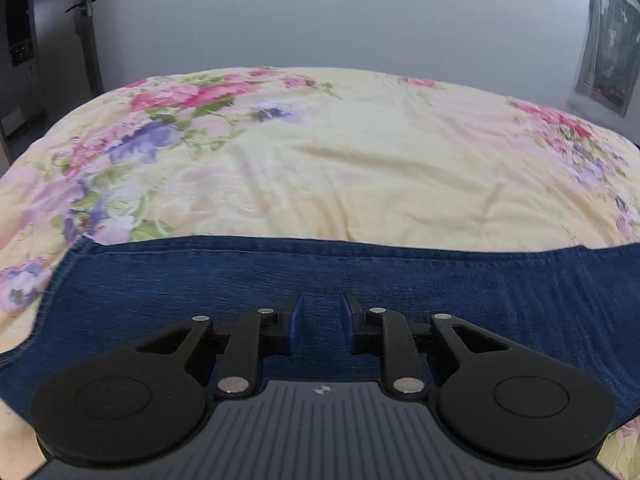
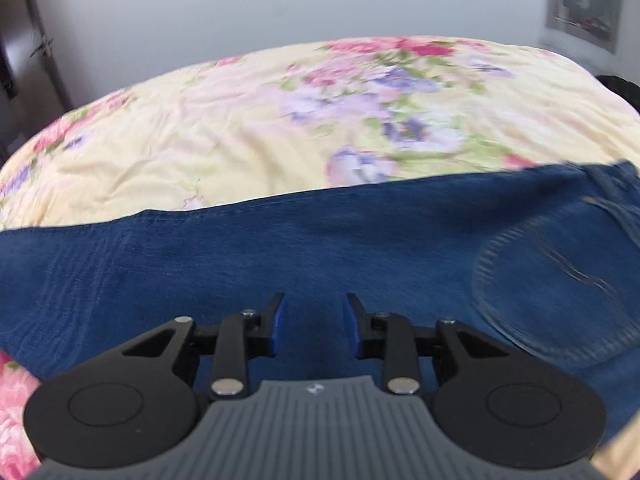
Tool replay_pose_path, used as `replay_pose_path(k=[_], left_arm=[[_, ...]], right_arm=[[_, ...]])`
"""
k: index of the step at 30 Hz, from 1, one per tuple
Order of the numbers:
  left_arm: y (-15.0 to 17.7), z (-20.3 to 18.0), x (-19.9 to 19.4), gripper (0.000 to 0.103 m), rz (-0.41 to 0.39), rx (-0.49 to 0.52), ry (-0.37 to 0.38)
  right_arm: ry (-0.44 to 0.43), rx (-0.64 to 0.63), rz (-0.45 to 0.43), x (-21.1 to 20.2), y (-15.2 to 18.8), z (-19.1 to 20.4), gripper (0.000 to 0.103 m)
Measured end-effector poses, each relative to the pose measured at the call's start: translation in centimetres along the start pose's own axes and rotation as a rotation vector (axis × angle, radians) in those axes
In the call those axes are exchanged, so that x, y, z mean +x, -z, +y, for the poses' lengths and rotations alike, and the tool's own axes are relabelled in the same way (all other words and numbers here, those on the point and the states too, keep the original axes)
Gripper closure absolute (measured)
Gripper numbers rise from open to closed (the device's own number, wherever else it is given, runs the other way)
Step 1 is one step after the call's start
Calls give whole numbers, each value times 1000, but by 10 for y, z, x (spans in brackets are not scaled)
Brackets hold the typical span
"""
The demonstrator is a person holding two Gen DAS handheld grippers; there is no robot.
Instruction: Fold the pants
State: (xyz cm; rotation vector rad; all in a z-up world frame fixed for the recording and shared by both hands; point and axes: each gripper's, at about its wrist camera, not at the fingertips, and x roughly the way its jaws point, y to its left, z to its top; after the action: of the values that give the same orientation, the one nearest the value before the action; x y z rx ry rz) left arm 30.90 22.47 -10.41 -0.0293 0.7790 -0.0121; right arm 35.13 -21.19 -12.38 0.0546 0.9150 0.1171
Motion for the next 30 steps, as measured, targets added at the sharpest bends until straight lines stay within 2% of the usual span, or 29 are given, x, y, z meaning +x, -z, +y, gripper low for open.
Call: replay_pose_path(k=[3, 10, 13, 15, 18, 24, 27, 29, 30], left_arm=[[1, -11, 25, 78, 16, 2, -39], [-13, -12, 57, 83, 25, -52, -88], [-13, -18, 53, 83, 7, -54, -118], [-14, -21, 41, 83, -10, -55, -131], [-8, -29, 9, 83, -45, -23, -112], [17, -45, -41, 82, -27, 58, -112], [32, -46, -47, 82, 8, 79, -129], [42, -44, -42, 82, 53, 92, -154], [47, -41, -37, 82, 83, 99, -169]], right_arm=[[29, -19, 10, 36, -14, 8, 82], [42, -18, 14, 81, -46, 5, 82], [48, -13, 17, 81, -49, 5, 82], [38, -17, 3, 66, -46, 4, 82], [-8, -16, -31, 23, -30, 0, 82], [-29, -42, -44, -62, 37, -5, 82], [5, -57, -15, -78, 70, -5, 82], [28, -57, 26, -71, 89, -9, 83], [38, -62, 43, -67, 97, -11, 87]])
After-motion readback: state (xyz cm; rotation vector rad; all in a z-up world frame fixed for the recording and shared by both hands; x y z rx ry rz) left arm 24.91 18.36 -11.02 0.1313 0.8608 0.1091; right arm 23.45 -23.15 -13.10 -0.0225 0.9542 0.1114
